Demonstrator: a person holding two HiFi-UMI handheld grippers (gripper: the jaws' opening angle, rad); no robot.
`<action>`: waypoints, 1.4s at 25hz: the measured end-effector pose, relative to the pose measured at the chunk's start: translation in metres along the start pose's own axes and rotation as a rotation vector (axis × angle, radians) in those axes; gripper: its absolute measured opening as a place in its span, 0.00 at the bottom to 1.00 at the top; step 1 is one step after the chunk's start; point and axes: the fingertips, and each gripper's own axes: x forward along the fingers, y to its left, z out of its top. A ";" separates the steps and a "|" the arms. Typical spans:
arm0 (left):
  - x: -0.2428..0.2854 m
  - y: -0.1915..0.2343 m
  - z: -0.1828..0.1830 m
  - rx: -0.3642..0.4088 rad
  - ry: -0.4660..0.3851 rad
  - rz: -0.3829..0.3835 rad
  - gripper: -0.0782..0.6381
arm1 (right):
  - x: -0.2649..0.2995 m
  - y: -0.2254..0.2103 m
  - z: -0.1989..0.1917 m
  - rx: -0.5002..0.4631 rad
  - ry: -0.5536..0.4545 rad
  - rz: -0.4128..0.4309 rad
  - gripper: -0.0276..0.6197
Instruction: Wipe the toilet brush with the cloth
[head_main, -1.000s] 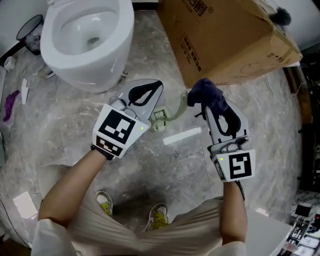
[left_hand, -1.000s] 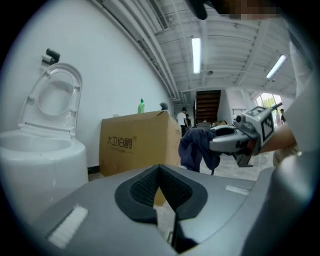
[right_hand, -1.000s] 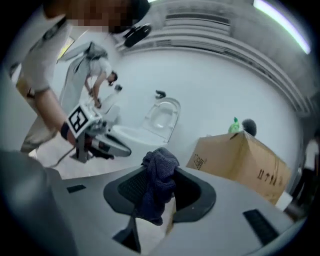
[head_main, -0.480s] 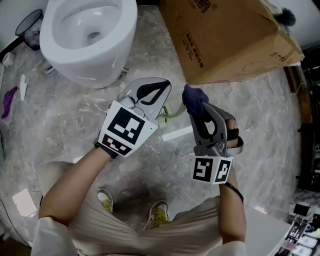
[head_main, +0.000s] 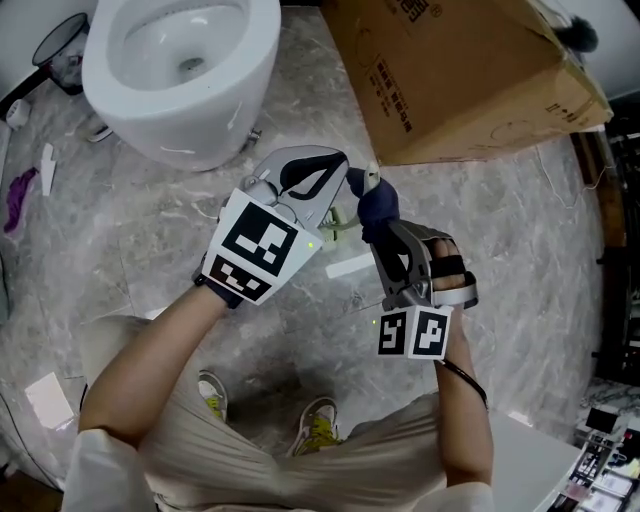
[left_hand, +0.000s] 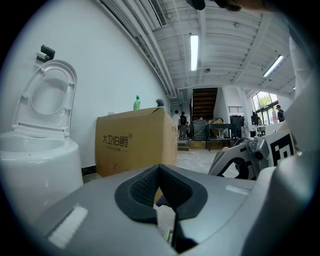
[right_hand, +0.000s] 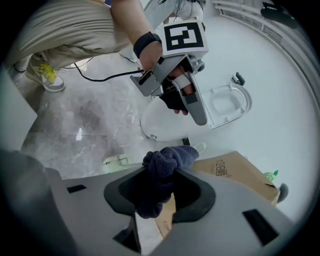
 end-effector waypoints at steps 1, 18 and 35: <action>0.001 -0.001 0.000 0.000 0.000 -0.001 0.10 | 0.000 0.001 -0.001 0.001 0.003 0.005 0.25; 0.004 -0.005 -0.017 0.002 0.052 -0.020 0.10 | -0.020 -0.054 -0.004 0.096 0.003 -0.200 0.25; 0.008 -0.003 -0.022 -0.005 0.071 -0.016 0.10 | 0.018 0.036 -0.001 0.033 -0.012 0.070 0.25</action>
